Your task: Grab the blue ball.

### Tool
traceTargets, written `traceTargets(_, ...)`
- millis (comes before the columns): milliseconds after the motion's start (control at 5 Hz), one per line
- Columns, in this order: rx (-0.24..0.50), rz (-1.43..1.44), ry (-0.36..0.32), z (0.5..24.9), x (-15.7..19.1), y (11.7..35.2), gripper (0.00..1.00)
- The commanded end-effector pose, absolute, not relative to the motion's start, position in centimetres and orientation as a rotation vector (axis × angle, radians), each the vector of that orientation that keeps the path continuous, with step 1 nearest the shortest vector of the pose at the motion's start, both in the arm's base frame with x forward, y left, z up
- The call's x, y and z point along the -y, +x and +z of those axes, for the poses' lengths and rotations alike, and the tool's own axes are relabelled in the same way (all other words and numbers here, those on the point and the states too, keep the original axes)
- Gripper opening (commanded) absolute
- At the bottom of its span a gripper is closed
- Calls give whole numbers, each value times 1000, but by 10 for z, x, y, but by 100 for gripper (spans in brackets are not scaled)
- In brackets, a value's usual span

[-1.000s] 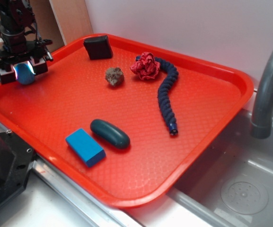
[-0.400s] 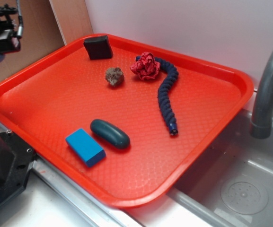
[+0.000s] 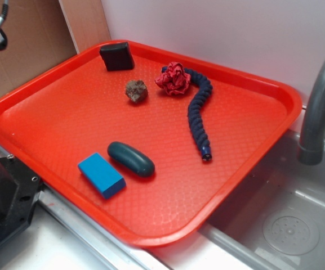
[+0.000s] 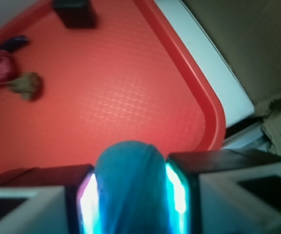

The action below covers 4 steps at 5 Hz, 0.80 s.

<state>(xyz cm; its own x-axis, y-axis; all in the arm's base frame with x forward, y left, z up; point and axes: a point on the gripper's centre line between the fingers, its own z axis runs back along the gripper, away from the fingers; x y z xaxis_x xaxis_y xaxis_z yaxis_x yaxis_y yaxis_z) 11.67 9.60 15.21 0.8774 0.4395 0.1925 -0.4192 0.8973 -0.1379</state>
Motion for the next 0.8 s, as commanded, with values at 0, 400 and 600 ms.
traceTargets(0,249,429,42,158,-88,155,0)
traceTargets(400,202,452,84,135,-68,186,0)
traceTargets(600,188,474,85,130,-71,186,0)
